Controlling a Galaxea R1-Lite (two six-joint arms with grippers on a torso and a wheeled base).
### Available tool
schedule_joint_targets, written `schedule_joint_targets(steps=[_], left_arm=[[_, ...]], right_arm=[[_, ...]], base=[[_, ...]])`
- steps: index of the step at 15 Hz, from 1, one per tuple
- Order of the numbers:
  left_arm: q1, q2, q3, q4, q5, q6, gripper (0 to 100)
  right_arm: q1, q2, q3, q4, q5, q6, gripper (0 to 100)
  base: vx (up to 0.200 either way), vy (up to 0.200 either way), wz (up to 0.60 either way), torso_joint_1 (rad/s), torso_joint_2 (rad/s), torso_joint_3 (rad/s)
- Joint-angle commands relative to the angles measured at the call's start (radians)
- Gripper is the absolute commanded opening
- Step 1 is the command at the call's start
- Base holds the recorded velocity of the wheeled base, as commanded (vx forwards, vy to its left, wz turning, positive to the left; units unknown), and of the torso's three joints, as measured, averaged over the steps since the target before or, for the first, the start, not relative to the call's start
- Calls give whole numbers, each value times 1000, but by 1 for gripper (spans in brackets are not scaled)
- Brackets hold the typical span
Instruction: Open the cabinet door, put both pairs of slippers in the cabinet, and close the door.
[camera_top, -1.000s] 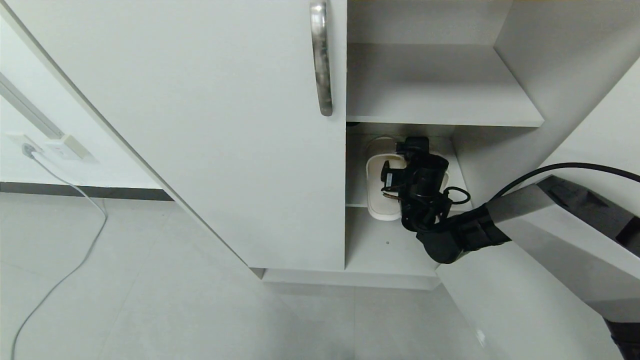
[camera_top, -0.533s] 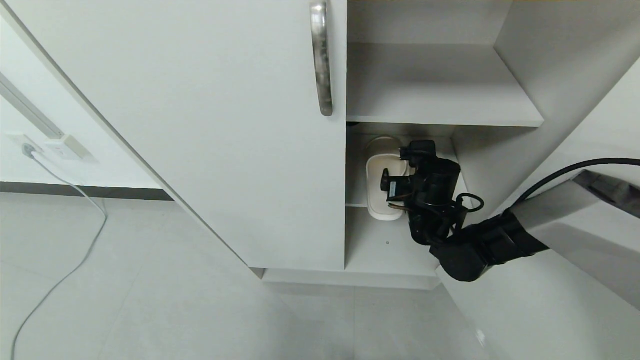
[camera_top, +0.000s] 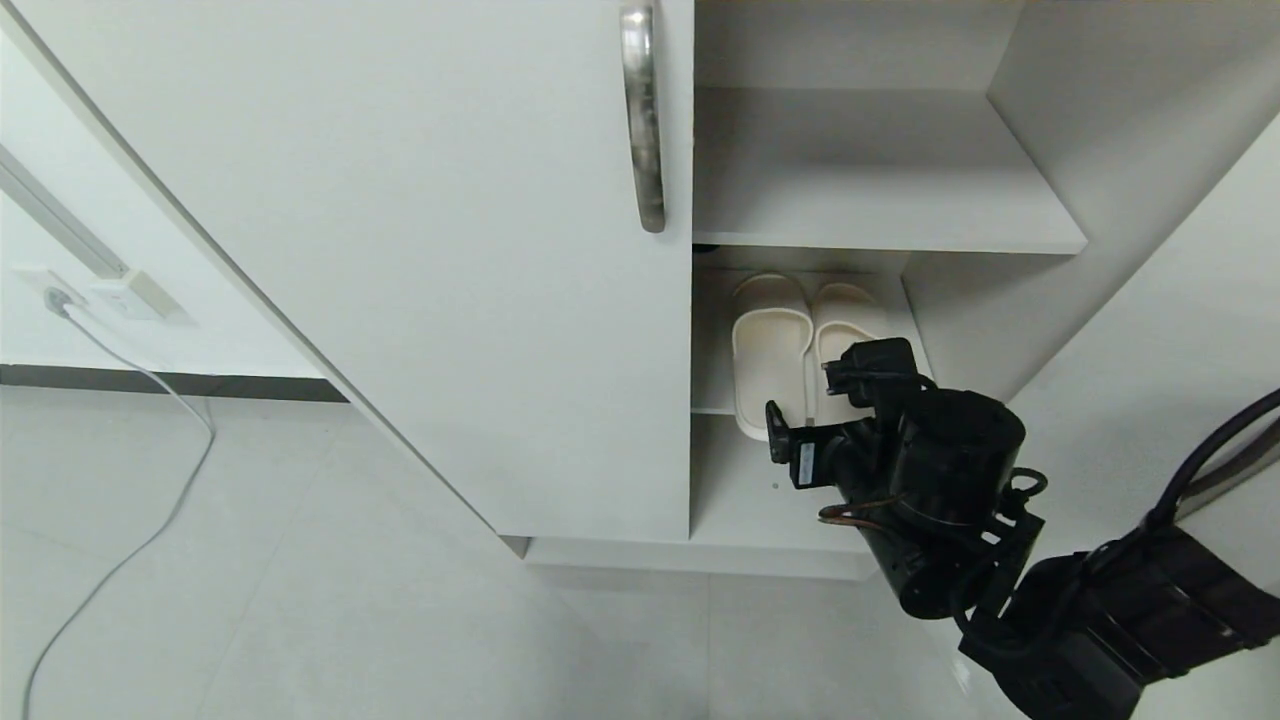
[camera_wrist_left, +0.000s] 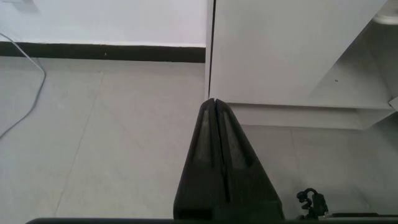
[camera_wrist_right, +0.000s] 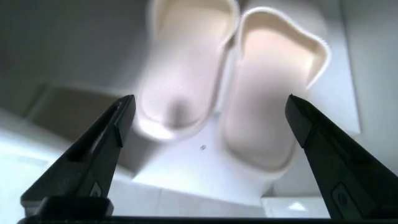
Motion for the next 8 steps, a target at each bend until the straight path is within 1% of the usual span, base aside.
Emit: schedule_joint_targets(steps=[1,2,3,4,8], left_arm=[[0,1,0,0,-1,1,0],[0,1,0,0,-7,1,0],[0,1,0,2,-41,0,0],[0,1,0,2,-48,0,0],[0,1,0,2,-48,-2,0]], right_arm=[[25,-30,34,0,1,-1,100],[27,-30,36,0,1,-1,100],[27,-33,39,-1,1,-1,100],[27,-40,37,0,1,-1,100],[30,-45,37,0,1,-4,100]], base=[[0,0,0,0,0,0],[-200,0,0,2,2,-2],[-200,0,0,2,7,-2],[-200,0,0,2,7,-2],[-200,0,0,1,4,1]])
